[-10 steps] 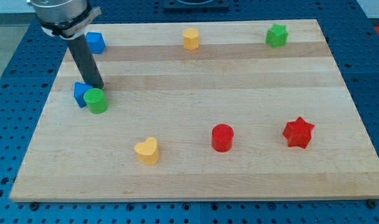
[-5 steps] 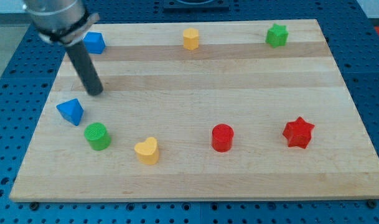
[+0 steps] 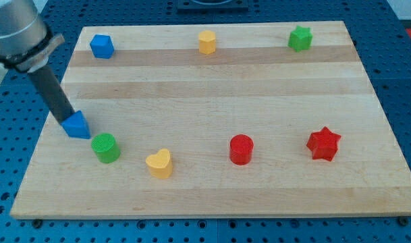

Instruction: Drag the green circle blue triangle downwards

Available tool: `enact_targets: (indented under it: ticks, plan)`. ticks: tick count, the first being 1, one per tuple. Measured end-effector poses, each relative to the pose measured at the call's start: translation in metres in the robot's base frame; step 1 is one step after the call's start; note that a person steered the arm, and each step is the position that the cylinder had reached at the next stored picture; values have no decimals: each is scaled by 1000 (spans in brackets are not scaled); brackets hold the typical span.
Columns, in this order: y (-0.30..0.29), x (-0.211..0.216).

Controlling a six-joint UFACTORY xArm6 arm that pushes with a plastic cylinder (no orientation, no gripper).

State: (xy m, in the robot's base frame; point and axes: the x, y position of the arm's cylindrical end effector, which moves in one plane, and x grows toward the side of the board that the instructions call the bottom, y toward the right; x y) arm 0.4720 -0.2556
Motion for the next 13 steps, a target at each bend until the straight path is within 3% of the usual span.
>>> enact_targets:
  ticks: [2,3,6,7,9,11,12,13]
  plan:
    - [1,50]
    - [1,44]
    - [16,-63]
    - [79,-68]
    - [261,-13]
    - [317,-10]
    - [331,14]
    - [334,68]
